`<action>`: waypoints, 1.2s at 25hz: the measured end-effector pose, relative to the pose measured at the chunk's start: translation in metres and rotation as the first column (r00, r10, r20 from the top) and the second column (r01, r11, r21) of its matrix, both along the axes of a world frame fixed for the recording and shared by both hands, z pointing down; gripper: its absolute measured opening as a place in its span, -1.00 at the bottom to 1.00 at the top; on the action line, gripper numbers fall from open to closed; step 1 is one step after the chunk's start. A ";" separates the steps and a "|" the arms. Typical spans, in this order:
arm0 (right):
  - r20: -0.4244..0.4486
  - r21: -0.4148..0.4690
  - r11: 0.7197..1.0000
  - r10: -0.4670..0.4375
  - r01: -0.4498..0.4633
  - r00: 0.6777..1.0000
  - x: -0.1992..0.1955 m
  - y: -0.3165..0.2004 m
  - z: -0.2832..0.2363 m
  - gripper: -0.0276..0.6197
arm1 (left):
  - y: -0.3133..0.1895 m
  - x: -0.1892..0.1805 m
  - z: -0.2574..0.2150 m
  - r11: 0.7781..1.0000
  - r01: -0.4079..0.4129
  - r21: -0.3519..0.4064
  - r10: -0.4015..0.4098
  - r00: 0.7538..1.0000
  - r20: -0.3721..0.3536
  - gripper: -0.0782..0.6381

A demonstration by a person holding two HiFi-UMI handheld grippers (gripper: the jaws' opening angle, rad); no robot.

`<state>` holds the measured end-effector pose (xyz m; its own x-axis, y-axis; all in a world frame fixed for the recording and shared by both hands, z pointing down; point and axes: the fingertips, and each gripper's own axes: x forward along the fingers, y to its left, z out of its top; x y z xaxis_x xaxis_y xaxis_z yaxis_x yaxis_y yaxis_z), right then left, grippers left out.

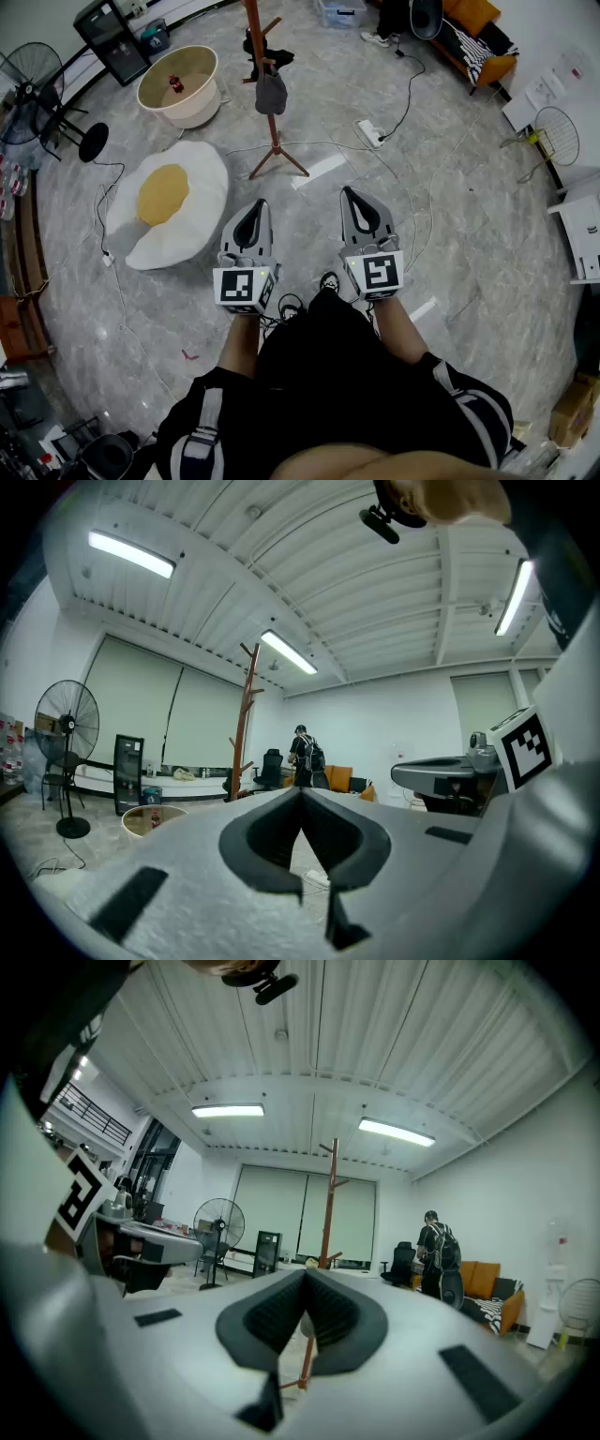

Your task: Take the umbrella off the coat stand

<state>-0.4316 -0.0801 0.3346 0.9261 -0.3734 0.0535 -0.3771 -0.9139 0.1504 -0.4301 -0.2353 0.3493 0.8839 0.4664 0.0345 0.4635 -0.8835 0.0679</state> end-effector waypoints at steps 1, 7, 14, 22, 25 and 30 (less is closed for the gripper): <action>-0.001 0.001 1.000 -0.006 0.006 1.000 0.003 0.002 0.001 -0.90 | 0.003 0.003 0.001 1.000 0.001 -0.001 -0.001 1.000 0.001 -0.79; -0.013 0.036 0.996 -0.081 0.082 0.997 0.020 0.018 0.008 -0.90 | 0.028 0.021 0.011 1.000 0.021 0.001 -0.021 1.000 0.022 -0.79; 0.017 0.060 0.984 -0.170 0.169 0.985 0.040 0.047 0.024 -0.78 | 0.065 0.039 0.021 0.998 0.065 0.009 -0.066 0.996 0.065 -0.79; 0.071 0.045 0.976 -0.216 0.213 0.974 0.065 0.078 0.034 -0.42 | 0.087 0.066 0.030 0.997 0.051 0.054 -0.057 0.992 0.114 -0.79; 0.087 0.059 0.980 -0.197 0.193 0.977 0.077 0.093 0.040 -0.35 | 0.097 0.079 0.033 0.998 0.042 0.051 -0.047 0.992 0.116 -0.79; 0.118 0.103 0.978 -0.195 0.183 0.974 0.104 0.103 0.058 -0.24 | 0.102 0.112 0.048 0.997 0.041 0.060 -0.048 0.991 0.121 -0.79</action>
